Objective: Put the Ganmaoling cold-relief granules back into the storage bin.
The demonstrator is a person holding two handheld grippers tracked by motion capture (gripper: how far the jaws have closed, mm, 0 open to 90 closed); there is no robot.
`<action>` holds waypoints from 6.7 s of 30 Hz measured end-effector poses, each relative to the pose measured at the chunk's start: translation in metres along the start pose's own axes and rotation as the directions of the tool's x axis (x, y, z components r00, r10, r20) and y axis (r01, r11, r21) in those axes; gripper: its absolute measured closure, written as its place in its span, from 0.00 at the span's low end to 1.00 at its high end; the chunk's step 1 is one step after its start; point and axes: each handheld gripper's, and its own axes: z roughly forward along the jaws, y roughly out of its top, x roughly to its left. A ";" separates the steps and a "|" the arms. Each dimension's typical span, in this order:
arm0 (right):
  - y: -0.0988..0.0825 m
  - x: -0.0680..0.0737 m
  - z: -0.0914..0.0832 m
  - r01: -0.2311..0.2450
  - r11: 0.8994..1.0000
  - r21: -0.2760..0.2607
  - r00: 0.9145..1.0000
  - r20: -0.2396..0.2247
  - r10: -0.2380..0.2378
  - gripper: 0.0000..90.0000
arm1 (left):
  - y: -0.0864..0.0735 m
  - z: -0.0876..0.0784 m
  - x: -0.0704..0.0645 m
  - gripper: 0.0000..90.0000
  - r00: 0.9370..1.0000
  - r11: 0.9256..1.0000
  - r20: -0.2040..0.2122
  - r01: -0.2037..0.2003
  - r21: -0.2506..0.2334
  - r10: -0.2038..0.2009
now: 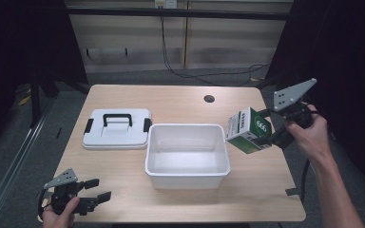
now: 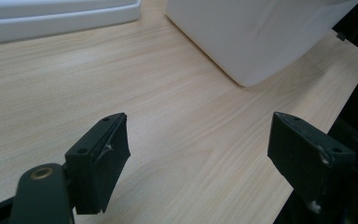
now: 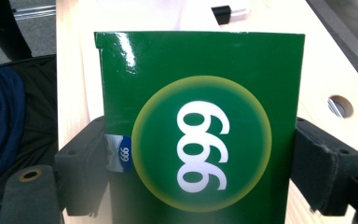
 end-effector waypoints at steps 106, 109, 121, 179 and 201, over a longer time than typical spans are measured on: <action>0.051 0.006 0.199 0.198 0.800 0.566 0.976 -0.186 -0.110 0.17 | 0.000 -0.001 0.001 0.23 1.000 1.000 0.018 0.008 -0.006 -0.008; 0.050 0.007 0.201 0.211 0.796 0.567 0.974 -0.190 -0.122 0.17 | 0.000 -0.001 0.001 0.23 1.000 1.000 0.022 0.002 -0.003 -0.002; 0.044 0.010 0.212 0.237 0.775 0.586 0.969 -0.204 -0.141 0.16 | 0.001 -0.001 0.000 0.23 1.000 1.000 0.022 0.001 -0.005 -0.001; 0.036 0.004 0.187 0.138 0.882 0.451 0.984 -0.162 -0.071 0.09 | 0.000 -0.003 0.001 0.23 1.000 1.000 0.006 0.015 -0.014 -0.015; 0.017 0.004 0.130 -0.004 0.991 0.135 0.997 -0.080 0.015 0.14 | 0.000 -0.003 0.000 0.23 1.000 1.000 0.005 0.009 -0.020 -0.009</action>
